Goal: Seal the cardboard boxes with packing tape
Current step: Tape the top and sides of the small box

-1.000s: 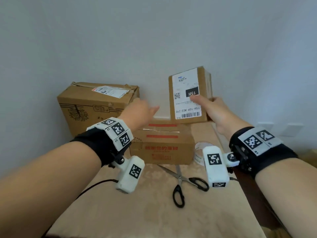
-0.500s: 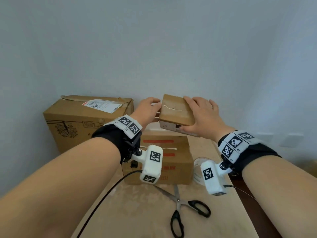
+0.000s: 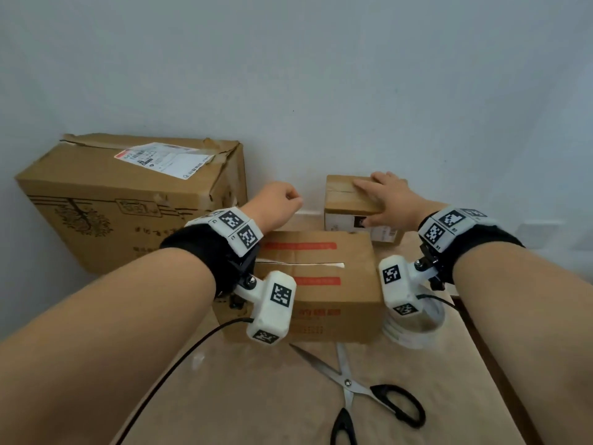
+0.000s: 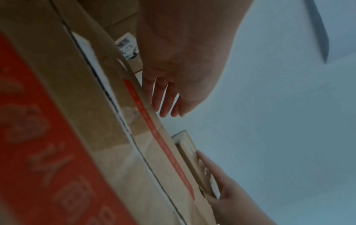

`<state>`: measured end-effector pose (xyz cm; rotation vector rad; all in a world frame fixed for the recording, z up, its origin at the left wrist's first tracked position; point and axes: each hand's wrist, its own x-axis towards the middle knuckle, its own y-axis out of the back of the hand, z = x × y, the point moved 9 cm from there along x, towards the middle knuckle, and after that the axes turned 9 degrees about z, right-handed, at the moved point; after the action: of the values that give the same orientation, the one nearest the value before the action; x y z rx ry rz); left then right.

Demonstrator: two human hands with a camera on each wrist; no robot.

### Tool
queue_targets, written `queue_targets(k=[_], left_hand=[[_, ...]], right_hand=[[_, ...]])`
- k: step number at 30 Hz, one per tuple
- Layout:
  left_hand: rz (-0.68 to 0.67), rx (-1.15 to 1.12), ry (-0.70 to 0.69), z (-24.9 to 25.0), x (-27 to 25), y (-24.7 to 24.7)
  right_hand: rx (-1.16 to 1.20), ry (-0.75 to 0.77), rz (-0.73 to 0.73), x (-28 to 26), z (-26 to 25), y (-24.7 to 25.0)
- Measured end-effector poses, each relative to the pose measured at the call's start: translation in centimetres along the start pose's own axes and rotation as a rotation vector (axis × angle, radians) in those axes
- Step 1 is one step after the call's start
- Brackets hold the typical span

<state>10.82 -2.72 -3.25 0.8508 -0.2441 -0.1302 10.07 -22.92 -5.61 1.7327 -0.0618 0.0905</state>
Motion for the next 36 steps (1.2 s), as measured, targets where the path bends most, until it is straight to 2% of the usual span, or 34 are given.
queue_targets(k=[6, 10, 13, 16, 20, 23, 29, 31, 33, 36], left_hand=[[-0.032, 0.041, 0.022, -0.2, -0.2, -0.1], [-0.014, 0.101, -0.012, 0.7, -1.1, 0.9], [-0.005, 0.125, -0.06, 0.9, -2.8, 1.9], [0.033, 0.127, -0.063, 0.2, -4.9, 3.1], [0.126, 0.117, -0.042, -2.0, -7.8, 4.8], [0.164, 0.112, -0.034, -3.0, -10.1, 5.5], [0.215, 0.074, 0.045, -5.5, -13.9, 6.4], [0.176, 0.007, 0.138, -7.1, -15.0, 5.9], [0.104, -0.158, 0.204, -8.3, -16.1, 4.7], [0.185, -0.394, 0.194, -7.9, -17.5, 5.1]], right_hand=[[0.008, -0.005, -0.116, -1.1, -0.2, -0.8], [0.056, -0.061, -0.008, -2.8, -1.6, 1.2], [0.303, -0.099, 0.105, -4.7, -2.8, 2.9], [0.508, -0.149, 0.1, -7.0, -3.4, 2.9], [0.47, -0.269, 0.146, -10.2, -3.1, 2.3], [0.592, -0.366, 0.139, -12.5, -3.7, 1.3], [0.572, -0.333, 0.148, -16.2, -5.9, 1.4], [0.601, -0.333, 0.145, -17.1, -6.4, 0.9], [0.706, -0.361, 0.182, -17.9, -6.9, 0.3], [0.982, -0.41, 0.309, -18.9, -7.1, 0.6]])
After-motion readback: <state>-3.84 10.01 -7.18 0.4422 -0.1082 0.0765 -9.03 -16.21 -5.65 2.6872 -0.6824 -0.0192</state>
